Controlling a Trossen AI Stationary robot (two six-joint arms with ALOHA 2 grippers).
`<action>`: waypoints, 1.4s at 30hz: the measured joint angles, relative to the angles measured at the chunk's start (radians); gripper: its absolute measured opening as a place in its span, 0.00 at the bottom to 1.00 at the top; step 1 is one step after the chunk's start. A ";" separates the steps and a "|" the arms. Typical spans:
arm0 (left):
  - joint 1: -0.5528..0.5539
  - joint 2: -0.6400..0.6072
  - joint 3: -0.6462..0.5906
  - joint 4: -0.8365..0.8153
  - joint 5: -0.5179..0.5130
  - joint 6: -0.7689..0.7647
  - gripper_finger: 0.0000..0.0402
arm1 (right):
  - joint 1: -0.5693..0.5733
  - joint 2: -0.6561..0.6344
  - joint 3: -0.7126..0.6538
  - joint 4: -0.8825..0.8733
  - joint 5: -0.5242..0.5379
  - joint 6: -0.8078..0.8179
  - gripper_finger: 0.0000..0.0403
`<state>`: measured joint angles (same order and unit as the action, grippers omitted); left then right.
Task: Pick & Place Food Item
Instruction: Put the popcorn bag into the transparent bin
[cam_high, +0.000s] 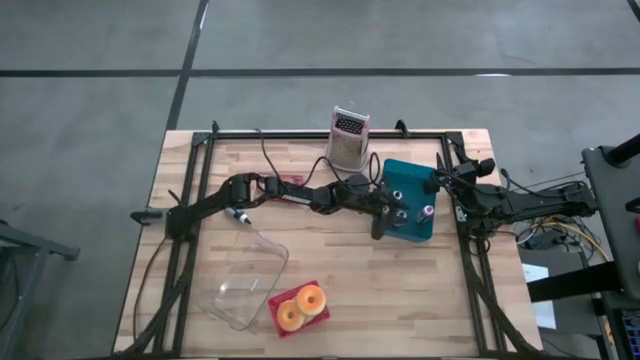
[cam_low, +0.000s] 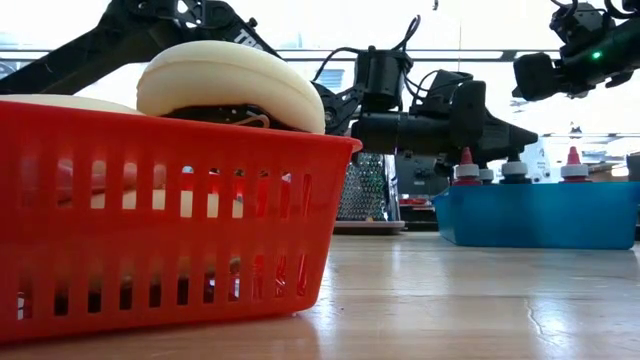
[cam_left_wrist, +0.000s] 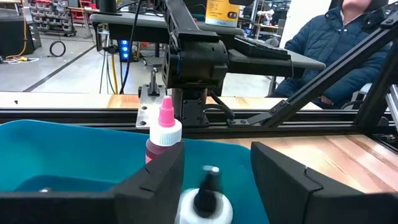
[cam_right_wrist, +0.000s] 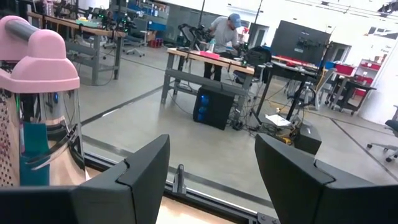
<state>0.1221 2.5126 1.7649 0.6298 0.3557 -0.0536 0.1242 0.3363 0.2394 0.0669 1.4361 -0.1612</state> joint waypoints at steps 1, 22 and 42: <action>0.000 0.000 0.000 0.000 0.005 0.000 0.48 | 0.000 0.000 0.000 0.000 0.000 0.000 0.57; -0.001 -0.008 0.014 0.013 0.022 0.008 0.48 | 0.000 0.000 0.000 -0.003 -0.004 0.000 0.57; -0.001 -0.039 0.013 -0.001 0.042 0.025 0.47 | 0.000 0.000 0.000 -0.004 -0.005 0.001 0.57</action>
<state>0.1211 2.4737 1.7778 0.6293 0.3974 -0.0290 0.1239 0.3363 0.2394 0.0628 1.4314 -0.1604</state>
